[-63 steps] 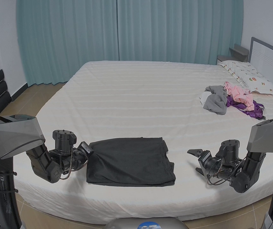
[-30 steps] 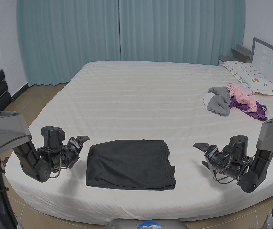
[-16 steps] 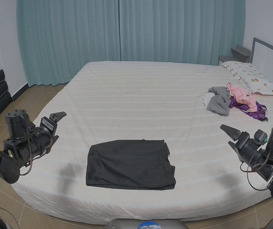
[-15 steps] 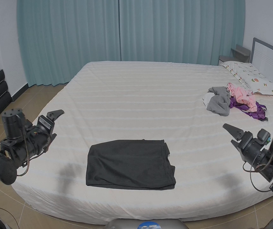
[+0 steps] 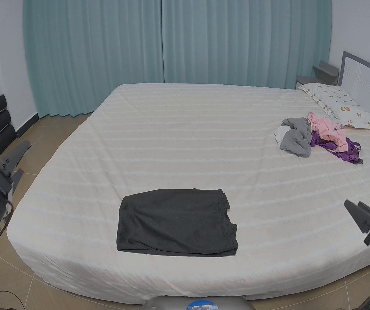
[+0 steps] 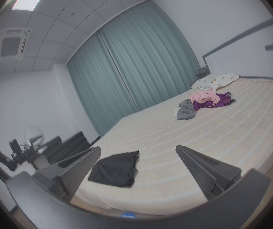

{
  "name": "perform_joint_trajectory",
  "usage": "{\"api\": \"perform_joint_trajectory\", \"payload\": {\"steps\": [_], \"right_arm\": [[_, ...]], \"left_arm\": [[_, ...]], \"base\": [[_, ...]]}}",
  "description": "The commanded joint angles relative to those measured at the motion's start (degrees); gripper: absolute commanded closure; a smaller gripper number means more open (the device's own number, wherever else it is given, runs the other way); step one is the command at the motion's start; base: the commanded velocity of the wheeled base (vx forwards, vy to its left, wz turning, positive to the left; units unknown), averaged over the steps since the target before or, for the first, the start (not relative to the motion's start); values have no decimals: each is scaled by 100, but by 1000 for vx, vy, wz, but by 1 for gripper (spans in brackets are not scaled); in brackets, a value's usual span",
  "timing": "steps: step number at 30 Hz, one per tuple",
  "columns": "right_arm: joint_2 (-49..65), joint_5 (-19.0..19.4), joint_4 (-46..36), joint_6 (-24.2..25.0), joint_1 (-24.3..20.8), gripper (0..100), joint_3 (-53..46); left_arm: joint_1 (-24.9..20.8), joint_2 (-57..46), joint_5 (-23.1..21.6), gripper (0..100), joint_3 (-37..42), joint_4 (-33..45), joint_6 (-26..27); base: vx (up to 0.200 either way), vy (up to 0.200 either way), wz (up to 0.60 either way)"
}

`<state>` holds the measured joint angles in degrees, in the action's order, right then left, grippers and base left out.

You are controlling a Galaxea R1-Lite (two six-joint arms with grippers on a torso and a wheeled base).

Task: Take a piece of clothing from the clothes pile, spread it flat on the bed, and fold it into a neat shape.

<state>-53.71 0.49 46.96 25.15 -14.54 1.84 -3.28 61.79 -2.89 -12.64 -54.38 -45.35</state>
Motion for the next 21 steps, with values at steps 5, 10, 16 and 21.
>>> {"api": "perform_joint_trajectory", "payload": {"steps": [5,10,16,21], "right_arm": [[3833,13,-3984,-1671,312,0,809],[4132,13,-4274,-1891,760,0,941],[4431,-75,-4546,-2322,918,0,1055],[4721,-277,-5135,-2568,918,0,1345]], "left_arm": [[135,-4176,-71,0,-72,3294,1274],[99,-4914,-80,0,-573,4551,1520],[135,-5248,-27,0,-520,4674,2215],[143,-5547,8,0,-467,4691,2680]], "base": [[0,0,0],[0,0,0],[0,0,0],[0,0,0]]}}
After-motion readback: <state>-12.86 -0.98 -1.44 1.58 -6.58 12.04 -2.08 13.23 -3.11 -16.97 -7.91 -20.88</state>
